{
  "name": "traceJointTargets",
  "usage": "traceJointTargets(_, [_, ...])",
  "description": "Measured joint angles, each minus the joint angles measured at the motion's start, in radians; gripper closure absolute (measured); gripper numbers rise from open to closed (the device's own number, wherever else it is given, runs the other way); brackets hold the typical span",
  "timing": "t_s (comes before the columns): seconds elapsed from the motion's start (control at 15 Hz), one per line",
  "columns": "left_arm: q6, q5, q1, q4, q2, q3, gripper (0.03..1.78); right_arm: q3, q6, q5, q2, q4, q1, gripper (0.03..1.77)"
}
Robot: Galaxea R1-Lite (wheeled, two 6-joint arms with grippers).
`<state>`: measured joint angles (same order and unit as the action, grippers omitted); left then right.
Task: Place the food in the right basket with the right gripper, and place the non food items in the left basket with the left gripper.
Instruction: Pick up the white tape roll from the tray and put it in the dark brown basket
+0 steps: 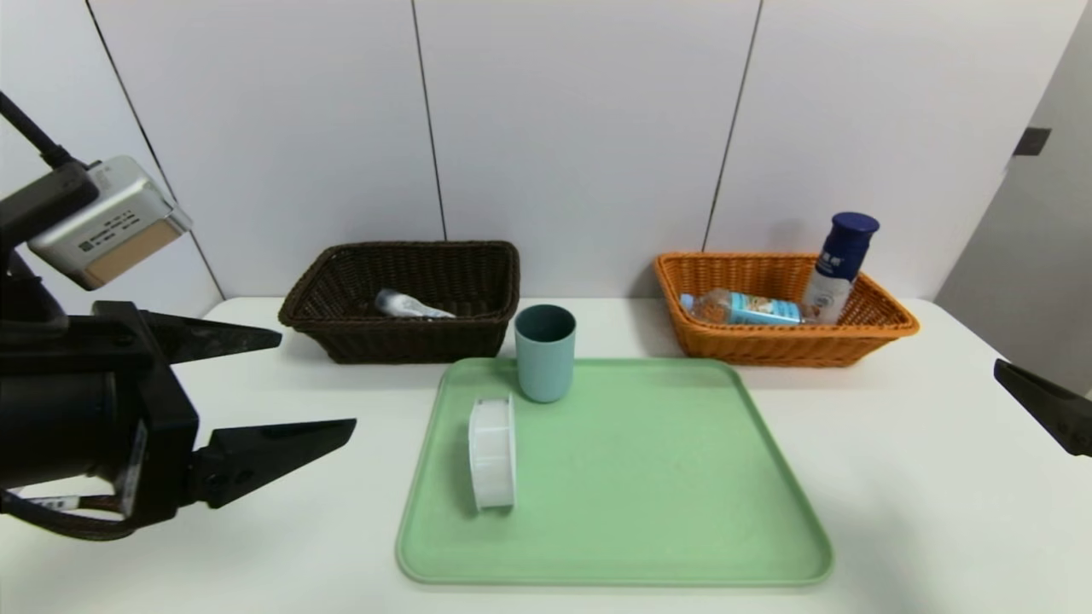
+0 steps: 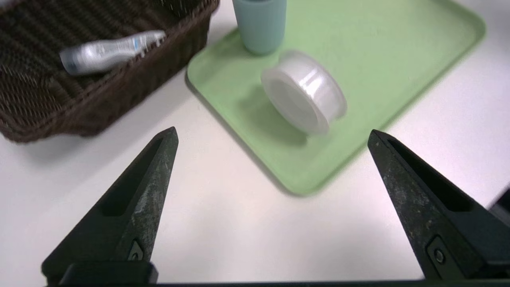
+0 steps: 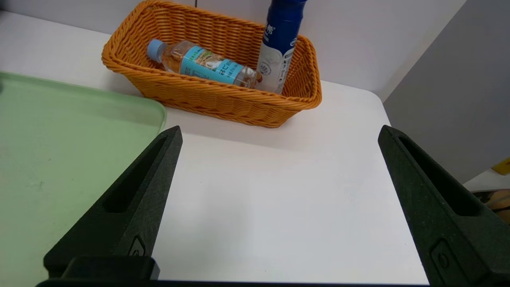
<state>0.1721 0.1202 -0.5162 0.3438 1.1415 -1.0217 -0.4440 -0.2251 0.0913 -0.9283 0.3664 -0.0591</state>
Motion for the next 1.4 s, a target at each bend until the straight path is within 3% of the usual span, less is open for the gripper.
traceJointTargets(0.13, [0.001, -0.002, -0.001, 0.211, 0.026, -0.112, 0.12, 0.004, 0.000, -0.001, 0.000, 0.001, -0.003, 0.11])
traceJointTargets(0.27, [0.001, -0.006, -0.002, 0.330, 0.073, -0.175, 0.12, 0.012, -0.001, -0.001, 0.001, 0.001, -0.006, 0.11])
traceJointTargets(0.4, [0.006, -0.028, -0.014, 0.350, 0.126, -0.228, 0.12, 0.021, -0.005, -0.001, 0.004, 0.001, -0.006, 0.11])
traceJointTargets(0.8, [-0.045, -0.177, -0.148, 0.375, 0.327, -0.452, 0.12, 0.067, -0.009, -0.001, 0.029, 0.001, -0.008, 0.11])
traceJointTargets(1.0, [-0.222, -0.290, -0.259, 0.460, 0.425, -0.604, 0.12, 0.087, -0.008, -0.001, 0.043, 0.002, -0.009, 0.11])
traceJointTargets(1.2, [-0.380, -0.412, -0.305, 0.518, 0.502, -0.676, 0.12, 0.114, -0.007, -0.001, 0.064, 0.001, -0.008, 0.11])
traceJointTargets(1.4, [-0.545, -0.492, -0.357, 0.583, 0.572, -0.768, 0.12, 0.133, -0.009, -0.001, 0.075, 0.001, -0.010, 0.11])
